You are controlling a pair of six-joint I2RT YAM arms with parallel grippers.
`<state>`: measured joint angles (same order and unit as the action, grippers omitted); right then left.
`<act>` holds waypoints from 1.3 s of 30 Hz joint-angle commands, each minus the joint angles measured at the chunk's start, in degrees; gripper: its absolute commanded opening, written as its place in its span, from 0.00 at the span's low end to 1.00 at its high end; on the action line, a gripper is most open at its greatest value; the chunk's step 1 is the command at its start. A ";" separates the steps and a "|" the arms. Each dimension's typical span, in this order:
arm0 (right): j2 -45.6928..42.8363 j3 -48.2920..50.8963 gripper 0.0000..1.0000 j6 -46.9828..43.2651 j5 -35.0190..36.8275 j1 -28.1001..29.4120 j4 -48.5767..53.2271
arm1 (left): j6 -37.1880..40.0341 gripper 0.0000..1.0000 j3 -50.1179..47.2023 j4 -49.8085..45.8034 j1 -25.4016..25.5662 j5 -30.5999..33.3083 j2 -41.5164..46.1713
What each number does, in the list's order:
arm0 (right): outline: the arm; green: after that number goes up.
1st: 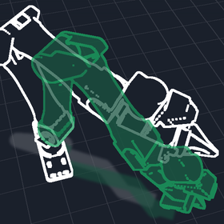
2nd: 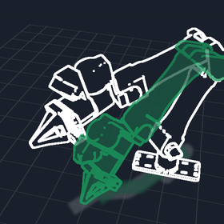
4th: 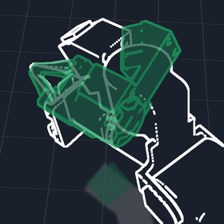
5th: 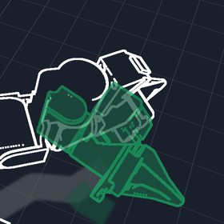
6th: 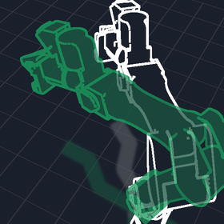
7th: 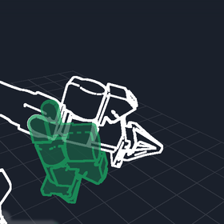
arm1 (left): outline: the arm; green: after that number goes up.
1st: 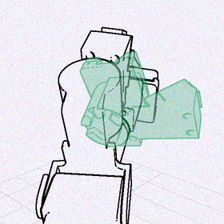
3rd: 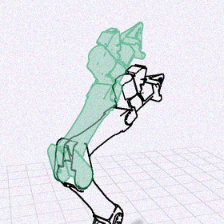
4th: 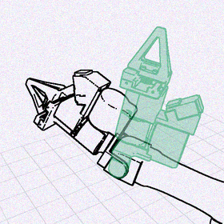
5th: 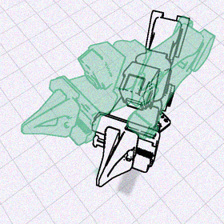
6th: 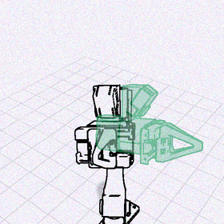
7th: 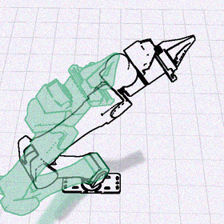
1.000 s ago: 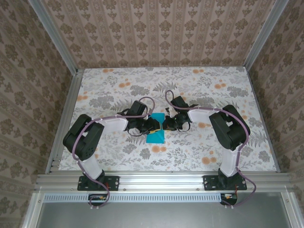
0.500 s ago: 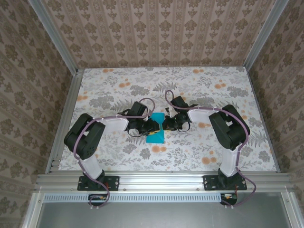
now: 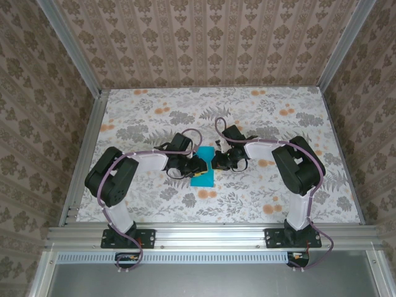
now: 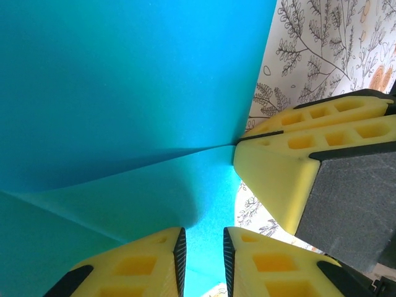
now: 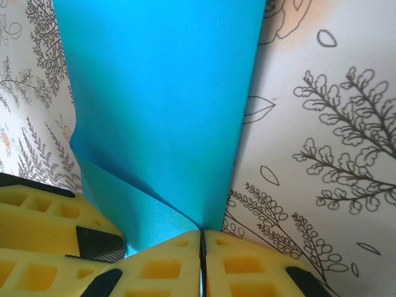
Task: Fold a paper plane with a square sheet of paper (pick it up from the middle)
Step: Fold the triangle a second time at the center of the table.
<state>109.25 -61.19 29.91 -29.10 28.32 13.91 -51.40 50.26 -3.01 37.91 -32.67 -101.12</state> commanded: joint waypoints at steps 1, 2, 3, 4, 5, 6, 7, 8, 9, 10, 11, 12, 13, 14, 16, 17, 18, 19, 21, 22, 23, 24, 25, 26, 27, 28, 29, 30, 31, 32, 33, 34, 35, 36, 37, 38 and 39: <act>1.88 -1.11 0.09 -1.00 0.63 -0.28 1.02 | 0.77 0.25 1.06 -1.44 0.50 0.76 -0.87; 1.88 -1.19 0.09 -1.07 0.50 -0.28 1.09 | 0.69 0.25 1.03 -1.55 0.50 0.85 -0.83; 1.97 -1.31 0.08 -0.99 0.45 -0.26 1.17 | 0.69 0.25 0.96 -1.67 0.50 0.94 -0.88; 1.98 -1.34 0.08 -0.99 0.26 -0.23 1.20 | 0.62 0.25 0.98 -1.72 0.48 1.11 -0.88; 1.93 -1.37 0.08 -0.91 0.22 -0.27 1.11 | 0.60 0.25 0.97 -1.95 0.50 1.24 -0.92; 1.94 -1.39 0.09 -0.82 0.20 -0.24 1.12 | 0.60 0.25 0.95 -2.15 0.50 1.37 -0.95; 1.95 -1.40 0.09 -0.82 0.27 -0.23 1.14 | 0.51 0.25 0.96 -2.31 0.49 1.65 -0.92; 1.89 -1.46 0.09 -0.80 0.20 -0.26 1.19 | 0.43 0.24 0.98 -2.56 0.49 1.85 -0.92; 1.90 -1.51 0.09 -0.69 0.16 -0.26 1.21 | 0.46 0.24 0.98 -2.79 0.50 1.99 -0.92; 1.89 -1.50 0.09 -0.71 0.22 -0.28 1.16 | 0.42 0.24 0.98 -3.16 0.50 2.30 -0.99; 1.87 -1.61 0.09 -0.72 0.23 -0.27 1.19 | 0.50 0.24 1.08 -3.53 0.49 2.53 -0.92; 1.88 -1.60 0.09 -0.73 0.27 -0.28 1.27 | 0.57 0.24 1.14 -3.59 0.50 2.52 -0.92; 1.89 -1.63 0.09 -0.71 0.20 -0.28 1.34 | 0.60 0.24 1.24 -3.59 0.45 2.52 -0.92; 1.89 -1.66 0.09 -0.69 0.21 -0.28 1.32 | 0.60 0.24 1.19 -3.72 0.50 2.62 -0.96; 1.93 -1.82 0.09 -0.72 0.36 -0.28 1.47 | 0.59 0.24 1.32 -3.85 0.45 2.76 -0.92; 1.97 -1.83 0.09 -0.77 0.36 -0.28 1.55 | 0.58 0.24 1.32 -4.06 0.50 2.93 -1.00; 1.95 -1.83 0.09 -0.73 0.44 -0.22 1.56 | 0.59 0.24 1.41 -4.24 0.50 2.96 -1.05; 1.93 -1.90 0.09 -0.71 0.42 -0.23 1.62 | 0.58 0.24 1.40 -4.45 0.49 3.12 -1.09; 1.79 -2.07 0.10 -0.71 0.44 -0.26 1.81 | 0.51 0.24 1.53 -4.90 0.50 3.30 -1.27; 1.67 -2.11 0.11 -0.61 0.45 -0.28 1.82 | 0.42 0.24 1.62 -5.11 0.50 3.42 -1.44; 1.35 -2.09 0.11 -0.52 0.45 -0.24 1.93 | 0.36 0.24 1.66 -5.38 0.50 3.48 -1.71; 1.01 -2.17 0.12 -0.45 0.52 -0.28 2.00 | 0.32 0.24 1.77 -5.58 0.50 3.62 -1.78; 0.54 -2.23 0.13 -0.32 0.45 -0.28 2.12 | 0.17 0.24 1.77 -5.75 0.50 3.70 -1.94; 0.08 -2.23 0.13 -0.14 0.60 -0.28 2.25 | 0.07 0.24 1.77 -5.81 0.49 3.73 -2.12; -0.55 -2.13 0.15 -0.12 0.75 -0.28 2.34 | 0.01 0.24 1.80 -6.03 0.49 3.82 -2.13; -1.21 -2.10 0.16 -0.05 1.01 -0.28 2.43 | -0.02 0.24 1.78 -6.20 0.50 4.03 -2.18; -1.94 -2.05 0.18 -0.12 1.37 -0.28 2.61 | -0.14 0.24 1.73 -6.39 0.50 4.22 -2.16; -2.69 -1.94 0.21 -0.03 1.75 -0.26 2.63 | -0.11 0.24 1.77 -6.61 0.50 4.40 -2.15; -3.62 -1.65 0.24 -0.10 2.02 -0.27 2.58 | -0.11 0.24 1.77 -6.88 0.44 4.61 -2.07; -4.49 -1.33 0.25 -0.25 2.19 -0.28 2.50 | -0.18 0.24 1.72 -7.05 0.50 4.87 -1.99; -5.18 -1.05 0.26 -0.44 2.30 -0.28 2.44 | -0.20 0.23 1.68 -7.26 0.50 5.02 -1.97; -6.01 -0.72 0.26 -0.49 2.50 -0.35 2.59 | -0.20 0.23 1.70 -7.45 0.50 5.22 -1.94; -6.76 -0.37 0.26 -0.65 2.56 -0.34 2.52 | -0.20 0.23 1.76 -7.58 0.50 5.32 -1.89; -7.39 -0.03 0.26 -0.73 2.52 -0.29 2.65 | -0.20 0.23 1.74 -7.63 0.50 5.33 -1.89; -7.95 0.36 0.26 -0.81 2.33 -0.28 2.83 | -0.28 0.23 1.76 -7.74 0.50 5.42 -1.89; -8.62 0.82 0.25 -0.80 2.06 -0.28 3.15 | -0.28 0.23 1.69 -7.80 0.49 5.50 -1.89; -9.10 1.26 0.24 -0.78 1.73 -0.22 3.29 | -0.37 0.23 1.76 -7.79 0.50 5.59 -1.89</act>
<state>102.45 -61.56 29.91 -27.68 28.21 15.00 -51.42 51.44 -7.07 38.04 -29.52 -102.00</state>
